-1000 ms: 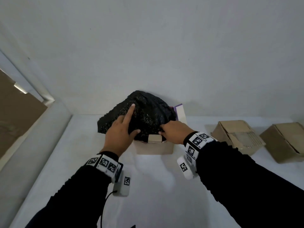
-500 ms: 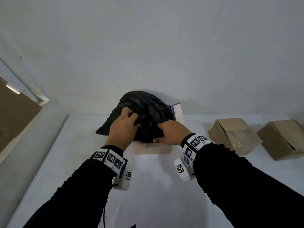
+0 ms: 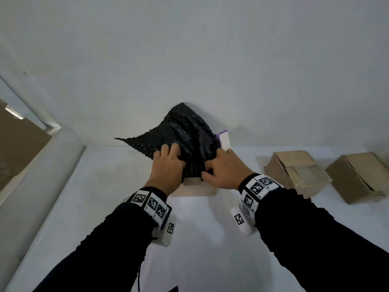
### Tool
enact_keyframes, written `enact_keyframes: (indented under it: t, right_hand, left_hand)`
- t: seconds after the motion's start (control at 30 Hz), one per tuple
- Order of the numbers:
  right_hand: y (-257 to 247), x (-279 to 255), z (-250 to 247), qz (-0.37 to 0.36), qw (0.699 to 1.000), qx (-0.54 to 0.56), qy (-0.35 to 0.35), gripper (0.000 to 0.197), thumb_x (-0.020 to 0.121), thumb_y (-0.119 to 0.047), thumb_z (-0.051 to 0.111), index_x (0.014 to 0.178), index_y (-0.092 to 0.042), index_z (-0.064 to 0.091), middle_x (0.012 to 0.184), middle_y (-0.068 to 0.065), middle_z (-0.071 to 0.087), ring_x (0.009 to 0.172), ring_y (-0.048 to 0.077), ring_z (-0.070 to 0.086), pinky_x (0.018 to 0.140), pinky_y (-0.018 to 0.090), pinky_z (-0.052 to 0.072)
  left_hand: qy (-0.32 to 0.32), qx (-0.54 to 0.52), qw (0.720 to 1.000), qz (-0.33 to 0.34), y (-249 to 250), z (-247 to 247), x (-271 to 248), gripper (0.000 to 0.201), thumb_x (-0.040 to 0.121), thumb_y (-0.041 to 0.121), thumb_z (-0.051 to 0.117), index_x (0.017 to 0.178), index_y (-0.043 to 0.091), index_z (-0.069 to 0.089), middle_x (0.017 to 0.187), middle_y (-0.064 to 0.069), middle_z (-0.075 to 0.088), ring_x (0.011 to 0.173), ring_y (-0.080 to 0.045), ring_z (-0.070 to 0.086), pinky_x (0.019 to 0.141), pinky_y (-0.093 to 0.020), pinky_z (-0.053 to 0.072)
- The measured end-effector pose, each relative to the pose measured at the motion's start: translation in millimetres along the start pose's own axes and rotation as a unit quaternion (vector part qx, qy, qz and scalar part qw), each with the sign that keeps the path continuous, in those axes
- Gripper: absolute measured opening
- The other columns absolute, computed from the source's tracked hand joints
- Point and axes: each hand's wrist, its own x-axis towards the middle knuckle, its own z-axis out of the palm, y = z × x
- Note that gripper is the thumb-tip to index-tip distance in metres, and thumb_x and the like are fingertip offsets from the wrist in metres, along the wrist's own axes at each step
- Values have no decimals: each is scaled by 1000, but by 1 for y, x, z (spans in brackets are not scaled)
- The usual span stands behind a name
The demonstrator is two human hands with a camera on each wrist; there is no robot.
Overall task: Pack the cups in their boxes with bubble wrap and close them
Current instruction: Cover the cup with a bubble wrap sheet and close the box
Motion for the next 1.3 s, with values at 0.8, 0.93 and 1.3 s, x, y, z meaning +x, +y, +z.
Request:
enact_keyframes:
  t: [0.8, 0.93, 1.3]
  right_hand:
    - [-20, 22, -7, 7, 998, -58, -38, 25, 89, -27, 52, 109, -12, 57, 107, 10, 63, 89, 32, 63, 69, 32, 35]
    - [-17, 50, -18, 43, 992, -11, 120, 37, 86, -30, 60, 115, -10, 51, 123, 15, 46, 101, 34, 52, 66, 37, 44]
    - [8, 71, 26, 55, 994, 52, 76, 36, 82, -7, 59, 118, -9, 56, 122, 11, 53, 105, 32, 55, 68, 39, 51]
  left_hand:
    - [-94, -12, 991, 94, -20, -1, 12, 24, 91, 24, 54, 114, 21, 48, 110, 5, 63, 100, -18, 61, 106, -36, 25]
    - [-81, -44, 991, 96, -25, 4, 11, 33, 83, 31, 67, 111, 24, 53, 100, 9, 67, 97, -12, 62, 115, -34, 16]
    - [97, -169, 976, -93, -35, 14, 0, 114, 50, 52, 83, 147, 22, 29, 154, -20, 15, 134, -43, 29, 107, -56, 34]
